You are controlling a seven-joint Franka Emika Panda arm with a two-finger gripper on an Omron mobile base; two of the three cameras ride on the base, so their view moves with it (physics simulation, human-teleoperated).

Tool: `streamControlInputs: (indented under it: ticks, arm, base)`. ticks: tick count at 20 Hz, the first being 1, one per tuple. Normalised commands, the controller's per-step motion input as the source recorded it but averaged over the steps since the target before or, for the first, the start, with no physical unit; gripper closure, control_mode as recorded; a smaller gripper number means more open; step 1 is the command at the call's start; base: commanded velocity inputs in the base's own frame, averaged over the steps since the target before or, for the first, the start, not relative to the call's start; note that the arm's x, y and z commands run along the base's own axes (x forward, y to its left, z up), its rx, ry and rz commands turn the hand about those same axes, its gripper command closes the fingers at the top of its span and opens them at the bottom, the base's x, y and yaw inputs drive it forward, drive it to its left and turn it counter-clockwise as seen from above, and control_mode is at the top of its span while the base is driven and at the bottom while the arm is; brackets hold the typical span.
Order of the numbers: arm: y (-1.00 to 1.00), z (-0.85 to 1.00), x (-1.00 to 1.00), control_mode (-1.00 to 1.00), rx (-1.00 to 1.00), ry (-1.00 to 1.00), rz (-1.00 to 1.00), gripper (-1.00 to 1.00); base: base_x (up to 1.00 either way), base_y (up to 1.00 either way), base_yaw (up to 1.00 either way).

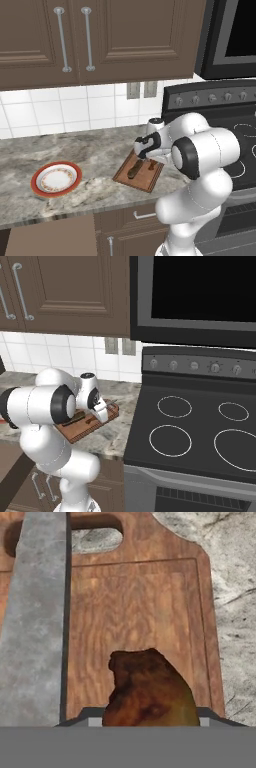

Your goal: Pick up the knife from the drawer and place it on the cutting board. Then place the meat from the plate to the cutting board.

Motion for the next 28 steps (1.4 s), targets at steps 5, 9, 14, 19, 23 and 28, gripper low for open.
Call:
streamControlInputs:
  ticks: [5, 9, 14, 19, 23, 28]
  arm:
    - [0.00, 0.00, 0.00, -1.00, 0.00, 0.00, 0.00, -1.00]
    - [0.00, 0.10, -0.10, -1.00, 0.00, 0.00, 0.00, -1.00]
    - [0.00, 0.27, -0.17, -1.00, 0.00, 0.00, 0.00, -1.00]
    - [0.00, 0.32, -0.16, -1.00, 0.00, 0.00, -0.02, -1.00]
    - [0.00, 0.35, -0.13, -1.00, 0.00, 0.00, -0.03, -1.00]
    - [0.00, 0.33, -0.18, -1.00, 0.00, 0.00, -0.02, -1.00]
  base:
    - [0.00, 0.00, 0.00]
    - [0.00, 0.00, 0.00]
    - [0.00, 0.00, 0.00]
    - [0.00, 0.00, 0.00]
    - [0.00, 0.00, 0.00]
    - [0.00, 0.00, 0.00]
